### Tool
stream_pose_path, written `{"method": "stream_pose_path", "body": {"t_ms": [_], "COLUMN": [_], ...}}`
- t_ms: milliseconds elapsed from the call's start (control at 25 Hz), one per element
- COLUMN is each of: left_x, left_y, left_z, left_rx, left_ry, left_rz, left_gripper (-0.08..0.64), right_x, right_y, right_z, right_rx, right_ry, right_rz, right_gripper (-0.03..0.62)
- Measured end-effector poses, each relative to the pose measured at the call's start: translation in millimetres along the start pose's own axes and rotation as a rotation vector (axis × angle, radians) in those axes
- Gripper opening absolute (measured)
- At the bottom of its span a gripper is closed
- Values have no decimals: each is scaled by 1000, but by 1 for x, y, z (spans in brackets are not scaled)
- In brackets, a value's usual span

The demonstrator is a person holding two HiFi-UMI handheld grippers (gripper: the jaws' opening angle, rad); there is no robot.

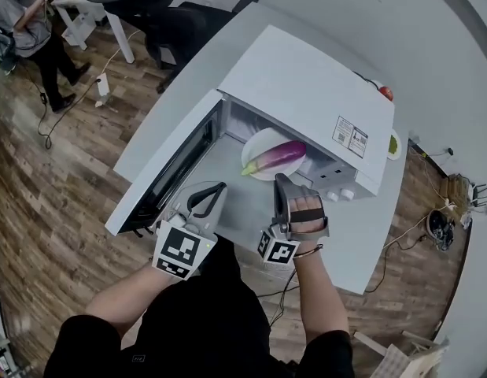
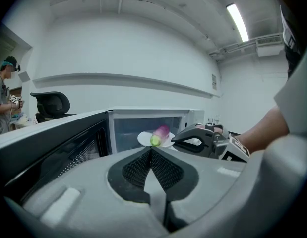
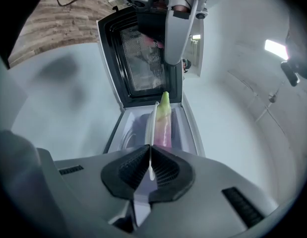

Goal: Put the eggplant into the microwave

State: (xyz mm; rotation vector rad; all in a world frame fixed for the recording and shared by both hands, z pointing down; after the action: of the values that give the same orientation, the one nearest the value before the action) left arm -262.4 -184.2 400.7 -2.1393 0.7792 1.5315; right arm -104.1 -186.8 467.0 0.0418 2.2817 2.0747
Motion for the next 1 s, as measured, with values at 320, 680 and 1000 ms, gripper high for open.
{"method": "stream_pose_path", "body": {"t_ms": [320, 680, 1000], "left_x": [-10, -12, -23], "left_y": [8, 17, 23], "left_z": [-35, -56, -72], "left_rx": [-18, -12, 0], "left_ry": [-12, -29, 6], "left_rz": [3, 4, 3], "left_gripper": [8, 8, 8], "right_x": [-10, -18, -19], "right_y": [26, 50, 56], "right_z": [-27, -49, -67], "right_rx": [10, 42, 53], "right_ry": [26, 61, 50], "right_rz": [-22, -16, -37], "right_gripper": [23, 23, 23]}}
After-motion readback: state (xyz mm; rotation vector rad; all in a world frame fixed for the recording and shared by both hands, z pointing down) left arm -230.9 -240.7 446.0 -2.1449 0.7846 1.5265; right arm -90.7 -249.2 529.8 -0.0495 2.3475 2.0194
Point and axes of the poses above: the fingertips, and each gripper's own axes: z backward along the fingers, y to its left, x out of its top, the point moved 6 cm from there along z, backward along the fingers, and after that the axes turned 3 degrees about -x, right-handed, at the moved point
